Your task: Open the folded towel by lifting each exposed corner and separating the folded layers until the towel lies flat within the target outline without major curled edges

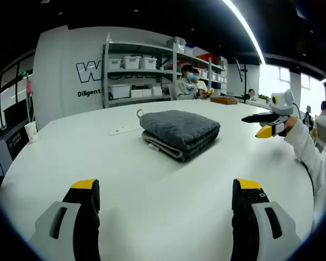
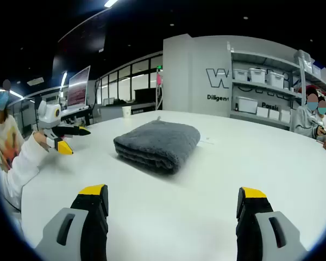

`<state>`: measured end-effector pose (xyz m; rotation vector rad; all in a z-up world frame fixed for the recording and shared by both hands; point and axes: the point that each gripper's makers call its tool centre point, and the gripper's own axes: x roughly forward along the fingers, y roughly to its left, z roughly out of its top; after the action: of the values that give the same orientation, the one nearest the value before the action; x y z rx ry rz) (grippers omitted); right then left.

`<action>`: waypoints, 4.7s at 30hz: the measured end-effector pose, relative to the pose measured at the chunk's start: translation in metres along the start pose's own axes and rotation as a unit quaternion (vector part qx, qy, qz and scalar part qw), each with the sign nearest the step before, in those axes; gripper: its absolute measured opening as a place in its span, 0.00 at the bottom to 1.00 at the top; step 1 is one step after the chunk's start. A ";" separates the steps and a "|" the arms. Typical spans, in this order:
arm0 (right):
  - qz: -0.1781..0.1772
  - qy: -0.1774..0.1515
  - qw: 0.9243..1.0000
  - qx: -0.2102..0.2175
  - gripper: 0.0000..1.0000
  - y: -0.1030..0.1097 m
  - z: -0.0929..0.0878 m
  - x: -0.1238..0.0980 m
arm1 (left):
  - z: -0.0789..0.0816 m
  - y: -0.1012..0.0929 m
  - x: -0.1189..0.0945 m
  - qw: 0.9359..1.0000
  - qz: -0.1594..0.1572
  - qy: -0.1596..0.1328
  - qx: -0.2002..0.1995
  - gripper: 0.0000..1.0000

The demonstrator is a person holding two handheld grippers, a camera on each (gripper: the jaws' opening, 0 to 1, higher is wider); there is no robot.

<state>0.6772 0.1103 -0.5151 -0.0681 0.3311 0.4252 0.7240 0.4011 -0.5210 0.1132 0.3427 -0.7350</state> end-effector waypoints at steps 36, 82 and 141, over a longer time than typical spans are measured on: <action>-0.008 -0.007 0.999 -0.045 0.99 0.014 0.005 0.020 | 0.003 0.004 -0.002 1.000 0.009 -0.001 0.011 1.00; 0.017 -0.013 0.934 -0.356 0.27 0.128 0.050 0.160 | 0.011 -0.005 -0.007 1.000 -0.002 -0.027 0.005 1.00; -0.038 -0.115 0.961 -0.247 0.01 0.035 0.114 0.101 | 0.010 0.012 -0.007 1.000 0.010 -0.024 -0.001 1.00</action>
<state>0.7840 0.1976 -0.4405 -0.5142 -0.0128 0.4271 0.7301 0.4122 -0.5094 0.0966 0.2973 -0.7169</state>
